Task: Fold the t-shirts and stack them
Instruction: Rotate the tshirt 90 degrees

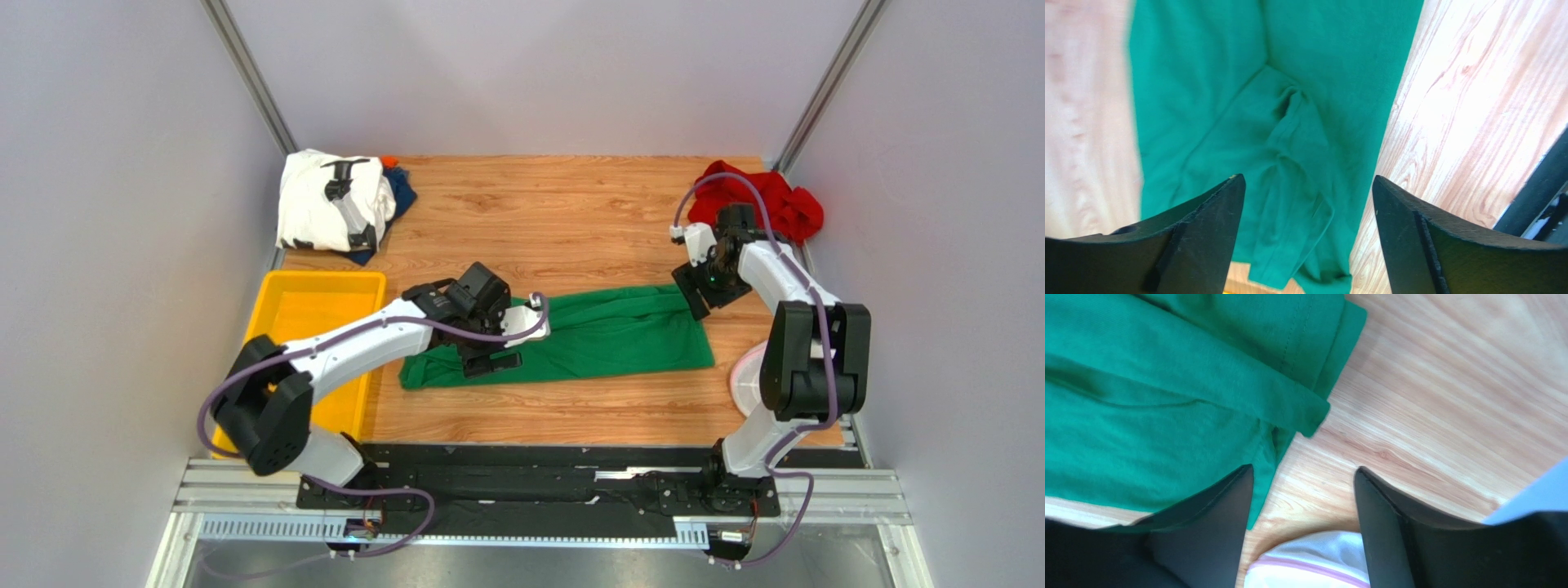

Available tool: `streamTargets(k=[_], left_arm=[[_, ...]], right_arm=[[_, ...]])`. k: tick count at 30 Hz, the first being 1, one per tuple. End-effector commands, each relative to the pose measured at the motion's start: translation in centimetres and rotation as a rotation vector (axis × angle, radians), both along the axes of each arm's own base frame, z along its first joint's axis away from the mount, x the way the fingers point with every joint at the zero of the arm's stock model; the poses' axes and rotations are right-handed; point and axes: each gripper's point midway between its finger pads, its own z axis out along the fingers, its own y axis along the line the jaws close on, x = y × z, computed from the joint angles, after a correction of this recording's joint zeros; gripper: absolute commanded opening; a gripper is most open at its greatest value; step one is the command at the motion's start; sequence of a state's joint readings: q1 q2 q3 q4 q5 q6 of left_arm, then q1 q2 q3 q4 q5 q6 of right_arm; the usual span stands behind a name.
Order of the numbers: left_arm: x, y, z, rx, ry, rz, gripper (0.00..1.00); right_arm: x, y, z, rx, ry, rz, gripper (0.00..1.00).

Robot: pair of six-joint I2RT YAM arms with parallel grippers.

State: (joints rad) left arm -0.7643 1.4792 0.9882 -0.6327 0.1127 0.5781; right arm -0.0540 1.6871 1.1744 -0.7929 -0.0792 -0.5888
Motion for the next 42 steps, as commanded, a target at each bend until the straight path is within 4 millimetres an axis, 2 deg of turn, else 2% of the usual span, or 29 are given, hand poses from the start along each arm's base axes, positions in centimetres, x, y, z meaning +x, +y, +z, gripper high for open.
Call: streamTargets(k=[1, 3, 6, 11, 12, 16, 19, 25, 33, 37, 42], left_arm=[[0.5, -0.3, 3.3, -0.087, -0.113, 0.003, 0.88], [1.1, 0.3, 4.2, -0.083, -0.168, 0.022, 0.89], [2.4, 1.4, 4.0, -0.033, -0.248, 0.044, 0.91], [4.7, 2.8, 1.6, 0.029, -0.272, 0.085, 0.93], [5.2, 3.1, 0.7, 0.052, -0.261, 0.085, 0.93], [7.9, 4.9, -0.2, 0.071, -0.26, 0.146, 0.93], [8.8, 5.5, -0.7, 0.082, -0.248, 0.159, 0.93], [8.9, 5.7, -2.0, 0.108, -0.21, 0.151, 0.93], [6.9, 5.8, -4.3, 0.118, -0.093, 0.159, 0.93], [5.5, 6.0, -4.6, 0.123, -0.024, 0.165, 0.93], [4.9, 5.7, -4.5, 0.114, 0.015, 0.171, 0.93]], right_arm=[[0.1, 0.2, 2.8, 0.008, -0.084, 0.01, 0.7], [0.3, 0.3, 3.6, 0.012, -0.109, 0.012, 0.75], [0.7, 1.0, 4.5, 0.021, -0.131, 0.022, 0.81], [1.8, 2.0, 4.4, 0.023, -0.128, 0.04, 0.86], [2.1, 3.5, 4.4, 0.021, -0.131, 0.078, 0.86], [3.3, 4.8, 4.2, 0.011, -0.13, 0.113, 0.87], [4.1, 5.4, 4.2, 0.001, -0.137, 0.135, 0.88], [4.6, 6.2, 2.1, -0.01, -0.096, 0.167, 0.88], [3.5, 6.9, -1.7, -0.02, -0.024, 0.211, 0.88], [2.4, 7.3, -3.3, -0.019, 0.014, 0.232, 0.88], [1.4, 7.9, -4.1, -0.024, 0.033, 0.262, 0.88]])
